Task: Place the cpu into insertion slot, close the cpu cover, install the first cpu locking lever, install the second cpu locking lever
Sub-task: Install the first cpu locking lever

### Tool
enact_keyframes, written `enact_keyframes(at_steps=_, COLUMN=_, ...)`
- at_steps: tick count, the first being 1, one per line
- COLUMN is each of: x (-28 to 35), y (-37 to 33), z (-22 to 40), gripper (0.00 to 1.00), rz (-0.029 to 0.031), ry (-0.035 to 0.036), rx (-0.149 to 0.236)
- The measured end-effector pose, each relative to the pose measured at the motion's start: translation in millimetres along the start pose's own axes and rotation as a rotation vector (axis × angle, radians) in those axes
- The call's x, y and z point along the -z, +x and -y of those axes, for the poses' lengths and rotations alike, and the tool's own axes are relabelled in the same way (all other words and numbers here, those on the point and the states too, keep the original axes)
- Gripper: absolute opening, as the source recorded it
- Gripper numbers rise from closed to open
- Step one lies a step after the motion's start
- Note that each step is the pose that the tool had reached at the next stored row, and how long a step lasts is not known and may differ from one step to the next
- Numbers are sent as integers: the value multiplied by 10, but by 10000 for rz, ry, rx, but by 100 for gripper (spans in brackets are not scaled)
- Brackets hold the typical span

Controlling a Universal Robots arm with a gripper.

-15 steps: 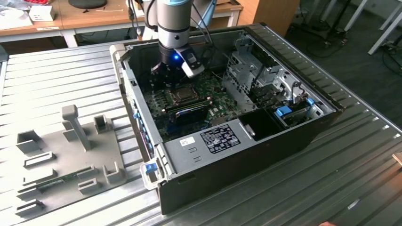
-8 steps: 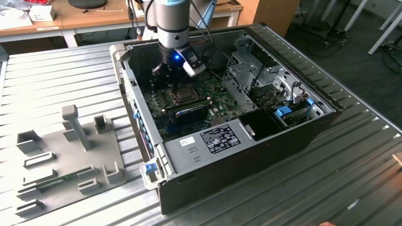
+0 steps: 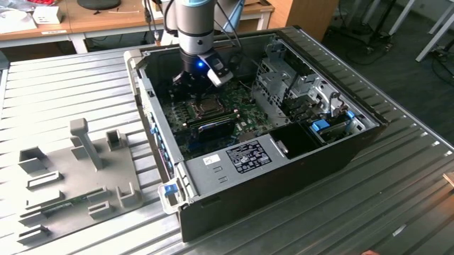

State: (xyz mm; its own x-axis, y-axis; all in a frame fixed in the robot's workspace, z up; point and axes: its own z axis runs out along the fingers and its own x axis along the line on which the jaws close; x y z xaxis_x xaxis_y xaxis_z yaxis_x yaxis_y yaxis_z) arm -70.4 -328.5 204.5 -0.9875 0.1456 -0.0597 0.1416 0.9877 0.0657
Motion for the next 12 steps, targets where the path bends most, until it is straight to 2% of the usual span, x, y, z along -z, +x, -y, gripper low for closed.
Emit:
enact_keyframes(at_steps=10, x=-14, y=-194, z=-28, gripper=11, rz=-9, ry=-11, rx=150)
enact_keyframes(at_steps=12, x=-15, y=-197, z=-28, gripper=11, rz=-9, ry=-12, rx=160)
